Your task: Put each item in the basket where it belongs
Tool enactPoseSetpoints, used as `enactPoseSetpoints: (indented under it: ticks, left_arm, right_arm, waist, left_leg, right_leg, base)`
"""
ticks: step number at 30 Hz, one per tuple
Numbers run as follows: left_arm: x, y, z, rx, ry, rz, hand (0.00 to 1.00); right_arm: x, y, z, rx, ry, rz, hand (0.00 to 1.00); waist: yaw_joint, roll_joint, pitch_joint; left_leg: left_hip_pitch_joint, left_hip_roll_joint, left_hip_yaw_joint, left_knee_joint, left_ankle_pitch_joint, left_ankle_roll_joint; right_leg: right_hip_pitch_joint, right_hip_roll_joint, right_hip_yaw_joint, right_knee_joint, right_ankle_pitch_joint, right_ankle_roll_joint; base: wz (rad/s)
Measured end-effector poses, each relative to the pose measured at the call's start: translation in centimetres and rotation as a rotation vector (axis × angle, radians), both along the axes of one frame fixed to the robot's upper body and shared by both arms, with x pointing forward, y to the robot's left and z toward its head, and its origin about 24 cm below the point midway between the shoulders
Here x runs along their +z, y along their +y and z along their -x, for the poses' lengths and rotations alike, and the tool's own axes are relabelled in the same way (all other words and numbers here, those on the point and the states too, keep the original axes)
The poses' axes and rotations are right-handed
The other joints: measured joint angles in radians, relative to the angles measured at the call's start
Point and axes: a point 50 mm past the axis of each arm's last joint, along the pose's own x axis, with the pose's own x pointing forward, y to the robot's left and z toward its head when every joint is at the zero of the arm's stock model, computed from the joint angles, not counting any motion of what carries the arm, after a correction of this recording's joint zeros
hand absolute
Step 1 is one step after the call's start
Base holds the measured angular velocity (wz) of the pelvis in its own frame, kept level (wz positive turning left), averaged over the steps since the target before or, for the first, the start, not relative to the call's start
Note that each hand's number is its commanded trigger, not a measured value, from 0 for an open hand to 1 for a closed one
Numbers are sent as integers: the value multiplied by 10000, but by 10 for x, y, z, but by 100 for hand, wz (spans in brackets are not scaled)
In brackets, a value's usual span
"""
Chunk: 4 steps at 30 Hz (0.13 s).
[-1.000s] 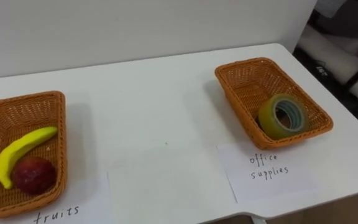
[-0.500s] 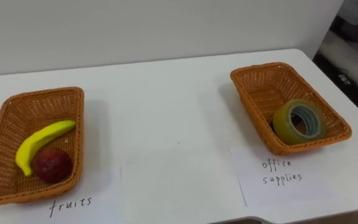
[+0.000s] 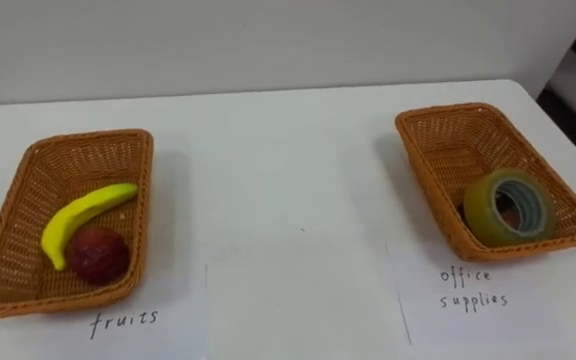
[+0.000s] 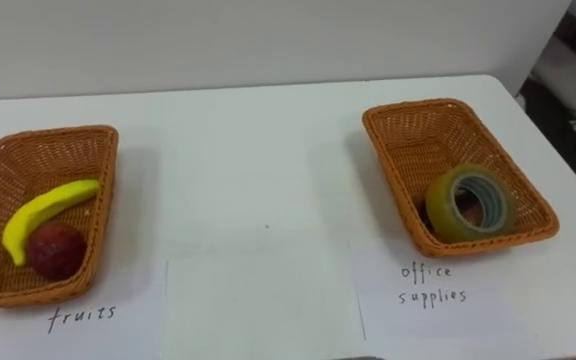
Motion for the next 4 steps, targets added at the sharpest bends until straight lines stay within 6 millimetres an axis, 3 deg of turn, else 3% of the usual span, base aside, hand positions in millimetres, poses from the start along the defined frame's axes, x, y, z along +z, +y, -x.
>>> enactPoseSetpoints:
  ticks: [4]
  left_arm:
    - [1,0,-9,-71,-277,24,0]
  right_arm:
    - [1,5,-4,360,-128,-516,0]
  waist:
    - [63,-76,19]
  left_leg:
    - [-140,-16,-159,82,-1,-1]
  right_leg:
    - [11,-12,-129,-15,0,-1]
  base:
    - [7]
